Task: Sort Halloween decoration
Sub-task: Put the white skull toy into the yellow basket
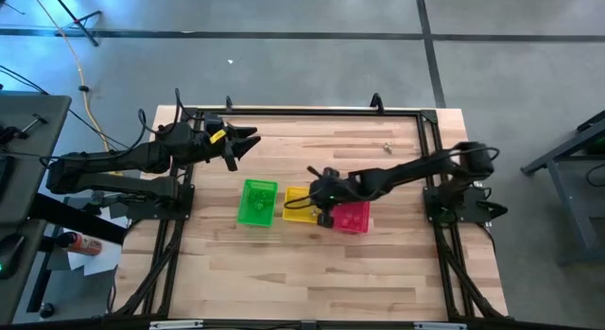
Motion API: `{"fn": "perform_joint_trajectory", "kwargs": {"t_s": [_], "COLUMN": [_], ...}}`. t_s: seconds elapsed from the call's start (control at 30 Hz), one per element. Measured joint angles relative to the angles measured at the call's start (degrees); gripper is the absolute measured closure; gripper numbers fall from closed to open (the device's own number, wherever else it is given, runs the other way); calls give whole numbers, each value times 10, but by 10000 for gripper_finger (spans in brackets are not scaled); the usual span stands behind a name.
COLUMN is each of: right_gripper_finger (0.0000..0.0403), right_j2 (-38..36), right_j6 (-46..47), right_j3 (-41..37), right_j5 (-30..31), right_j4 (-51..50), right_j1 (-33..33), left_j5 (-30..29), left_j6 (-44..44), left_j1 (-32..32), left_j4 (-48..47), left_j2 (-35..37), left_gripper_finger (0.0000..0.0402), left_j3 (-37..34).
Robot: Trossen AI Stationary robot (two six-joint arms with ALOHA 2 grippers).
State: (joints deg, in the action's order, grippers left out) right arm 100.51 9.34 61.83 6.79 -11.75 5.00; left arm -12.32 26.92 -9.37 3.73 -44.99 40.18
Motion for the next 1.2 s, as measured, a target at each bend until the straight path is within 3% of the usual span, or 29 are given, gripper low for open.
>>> {"fn": "perform_joint_trajectory", "kwargs": {"t_s": [0.2,0.63,0.97,1.2], "right_gripper_finger": [386,384,261,235], "right_j2": [41,42,42,3], "right_j6": [1,22,24,-22], "right_j3": [23,23,31,85], "right_j5": [-4,-13,-11,-8], "right_j4": [-11,-40,-52,-100], "right_j1": [1,1,4,1], "left_j5": [1,-2,-3,-3], "left_j6": [0,-1,-1,-1], "left_j1": [0,0,0,0], "left_j4": [0,0,0,0], "left_j2": [0,0,0,0], "left_gripper_finger": [204,204,204,204], "left_j3": [0,0,0,0]}}
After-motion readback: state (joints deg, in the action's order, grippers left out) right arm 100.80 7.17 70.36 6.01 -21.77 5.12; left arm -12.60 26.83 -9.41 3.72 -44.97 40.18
